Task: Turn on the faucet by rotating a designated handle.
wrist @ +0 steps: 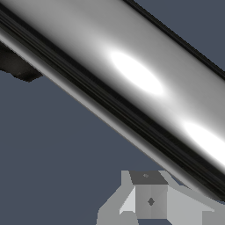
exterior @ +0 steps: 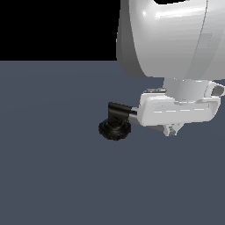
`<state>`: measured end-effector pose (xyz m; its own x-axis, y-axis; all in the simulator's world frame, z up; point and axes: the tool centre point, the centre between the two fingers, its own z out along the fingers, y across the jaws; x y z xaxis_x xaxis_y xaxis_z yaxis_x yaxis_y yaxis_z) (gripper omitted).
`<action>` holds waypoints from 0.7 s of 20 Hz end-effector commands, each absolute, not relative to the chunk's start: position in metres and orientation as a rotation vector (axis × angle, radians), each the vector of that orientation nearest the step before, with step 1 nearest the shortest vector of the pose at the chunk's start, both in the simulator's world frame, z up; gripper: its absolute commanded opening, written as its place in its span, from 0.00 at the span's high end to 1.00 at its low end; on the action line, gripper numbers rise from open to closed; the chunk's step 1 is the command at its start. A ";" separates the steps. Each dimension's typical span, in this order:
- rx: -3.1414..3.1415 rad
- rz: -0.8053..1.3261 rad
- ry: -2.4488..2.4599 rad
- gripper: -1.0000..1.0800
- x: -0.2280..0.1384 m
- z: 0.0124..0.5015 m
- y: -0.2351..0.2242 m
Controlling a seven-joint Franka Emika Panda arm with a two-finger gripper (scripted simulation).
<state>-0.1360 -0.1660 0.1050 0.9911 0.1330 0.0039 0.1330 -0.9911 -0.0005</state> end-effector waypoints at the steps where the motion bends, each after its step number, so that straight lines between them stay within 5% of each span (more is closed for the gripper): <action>1: -3.132 -0.009 -0.246 1.00 -0.122 0.103 -0.162; 14: -3.132 -0.006 -0.244 1.00 -0.085 0.103 -0.188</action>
